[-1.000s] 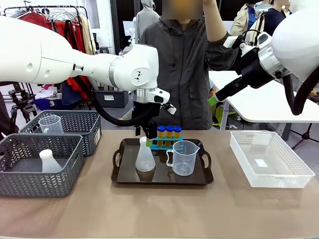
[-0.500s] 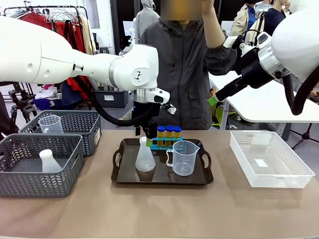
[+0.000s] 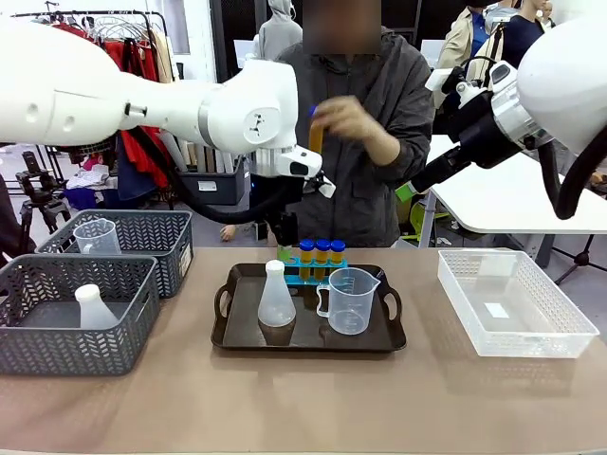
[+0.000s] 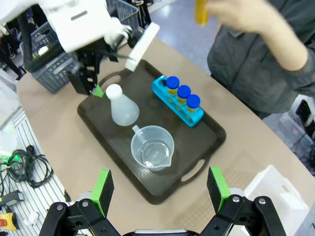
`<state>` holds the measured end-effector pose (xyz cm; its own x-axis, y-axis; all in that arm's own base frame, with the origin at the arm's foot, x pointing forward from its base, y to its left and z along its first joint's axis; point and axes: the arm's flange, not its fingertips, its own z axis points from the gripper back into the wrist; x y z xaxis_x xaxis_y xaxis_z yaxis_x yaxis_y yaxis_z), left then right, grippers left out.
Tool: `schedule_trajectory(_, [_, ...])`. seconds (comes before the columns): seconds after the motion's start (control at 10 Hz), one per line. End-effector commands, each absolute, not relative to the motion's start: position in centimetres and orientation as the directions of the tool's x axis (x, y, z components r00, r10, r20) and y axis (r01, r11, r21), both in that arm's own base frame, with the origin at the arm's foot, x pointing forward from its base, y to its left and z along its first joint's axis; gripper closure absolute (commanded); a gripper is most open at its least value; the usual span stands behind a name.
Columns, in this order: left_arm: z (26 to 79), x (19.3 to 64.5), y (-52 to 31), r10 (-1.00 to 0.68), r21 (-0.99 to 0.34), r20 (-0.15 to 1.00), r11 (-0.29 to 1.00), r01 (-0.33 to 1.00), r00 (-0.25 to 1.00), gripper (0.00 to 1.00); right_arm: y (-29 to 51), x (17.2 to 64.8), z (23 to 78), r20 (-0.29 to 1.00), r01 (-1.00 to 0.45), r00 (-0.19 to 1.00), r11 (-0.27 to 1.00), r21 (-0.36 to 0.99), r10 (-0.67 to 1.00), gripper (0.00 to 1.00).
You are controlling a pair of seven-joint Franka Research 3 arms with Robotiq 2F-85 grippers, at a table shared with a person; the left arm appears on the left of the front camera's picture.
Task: Prepare the laboratory tools.
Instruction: Pick up one Small flask and place it on the Handle tray.
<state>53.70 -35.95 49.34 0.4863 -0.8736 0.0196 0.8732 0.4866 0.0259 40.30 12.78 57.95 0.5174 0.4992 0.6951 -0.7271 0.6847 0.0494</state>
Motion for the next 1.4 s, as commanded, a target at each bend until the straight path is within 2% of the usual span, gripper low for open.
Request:
schedule_trajectory(0.0, [51.6, 52.3, -33.3, -0.883, -0.026, 0.088, 0.46, 0.888, 0.46, 0.0, 12.8, 40.3, 58.1, 0.7, -0.727, 0.519, 0.684, 0.06, 0.491, 0.0])
schedule_trajectory(0.2, [54.9, 51.7, -31.0, -0.881, -0.064, 0.222, 0.414, 0.908, 0.417, 0.0, 12.8, 40.3, 58.1, 0.7, -0.727, 0.519, 0.684, 0.06, 0.491, 0.0])
schedule_trajectory(0.4, [57.7, 50.8, -28.9, -0.86, -0.054, 0.303, 0.414, 0.909, 0.41, 0.0, 12.8, 40.3, 58.1, 0.7, -0.727, 0.519, 0.684, 0.06, 0.491, 0.0])
schedule_trajectory(1.0, [61.9, 46.7, -22.9, -0.828, 0.033, 0.443, 0.399, 0.916, 0.344, 0.0, 12.8, 40.3, 58.1, 0.7, -0.727, 0.519, 0.684, 0.06, 0.491, 0.0])
schedule_trajectory(1.3, [62.3, 46.2, -19.9, -0.814, 0.097, 0.51, 0.377, 0.921, 0.279, 0.0, 12.8, 40.3, 58.1, 0.7, -0.727, 0.519, 0.684, 0.06, 0.491, 0.0])
